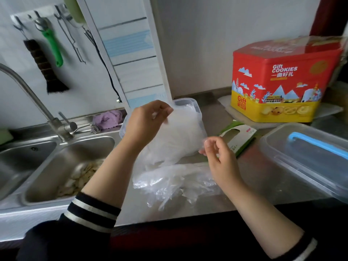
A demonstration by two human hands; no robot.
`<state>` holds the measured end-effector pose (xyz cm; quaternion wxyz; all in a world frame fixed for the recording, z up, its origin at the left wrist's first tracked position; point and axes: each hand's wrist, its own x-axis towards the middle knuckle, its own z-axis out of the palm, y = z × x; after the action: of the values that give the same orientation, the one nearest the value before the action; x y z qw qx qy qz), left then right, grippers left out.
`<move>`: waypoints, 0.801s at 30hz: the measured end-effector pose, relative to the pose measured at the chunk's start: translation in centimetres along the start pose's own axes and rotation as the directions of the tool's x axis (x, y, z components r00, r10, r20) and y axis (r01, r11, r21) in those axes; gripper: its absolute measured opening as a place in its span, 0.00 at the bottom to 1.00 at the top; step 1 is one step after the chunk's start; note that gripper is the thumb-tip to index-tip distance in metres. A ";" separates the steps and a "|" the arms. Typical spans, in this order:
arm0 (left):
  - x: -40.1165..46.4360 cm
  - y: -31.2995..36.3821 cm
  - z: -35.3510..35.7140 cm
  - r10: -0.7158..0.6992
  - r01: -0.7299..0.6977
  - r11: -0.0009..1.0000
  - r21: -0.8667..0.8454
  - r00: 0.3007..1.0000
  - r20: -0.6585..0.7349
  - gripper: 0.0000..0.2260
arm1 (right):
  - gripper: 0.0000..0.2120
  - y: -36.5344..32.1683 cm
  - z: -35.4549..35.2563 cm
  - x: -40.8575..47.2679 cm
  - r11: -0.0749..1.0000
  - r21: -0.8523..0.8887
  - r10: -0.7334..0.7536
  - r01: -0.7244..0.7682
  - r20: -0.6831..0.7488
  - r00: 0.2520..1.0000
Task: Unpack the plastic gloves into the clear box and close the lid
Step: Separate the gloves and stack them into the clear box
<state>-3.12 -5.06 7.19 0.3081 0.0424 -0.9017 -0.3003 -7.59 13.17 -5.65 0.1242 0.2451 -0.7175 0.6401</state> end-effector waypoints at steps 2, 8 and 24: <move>1.8 0.4 -0.8 -0.001 0.001 1.000 -0.006 1.000 0.015 0.06 | 0.17 0.1 0.1 0.1 1.000 0.005 -0.005 0.005 0.007 1.000; 4.6 1.1 -1.9 -0.056 0.065 0.994 -0.084 0.992 0.111 0.06 | 0.15 0.2 -0.2 0.1 0.998 -0.027 -0.061 0.062 0.003 0.998; 2.6 0.2 -1.4 -0.111 0.149 0.970 -0.194 0.974 0.197 0.07 | 0.09 -4.0 0.3 3.7 0.979 0.134 0.151 -0.153 0.022 0.988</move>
<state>-4.35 -6.29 9.56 0.2054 0.0413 -0.8853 -0.4151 -8.69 11.95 -0.44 0.0539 0.2012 -0.6899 0.6933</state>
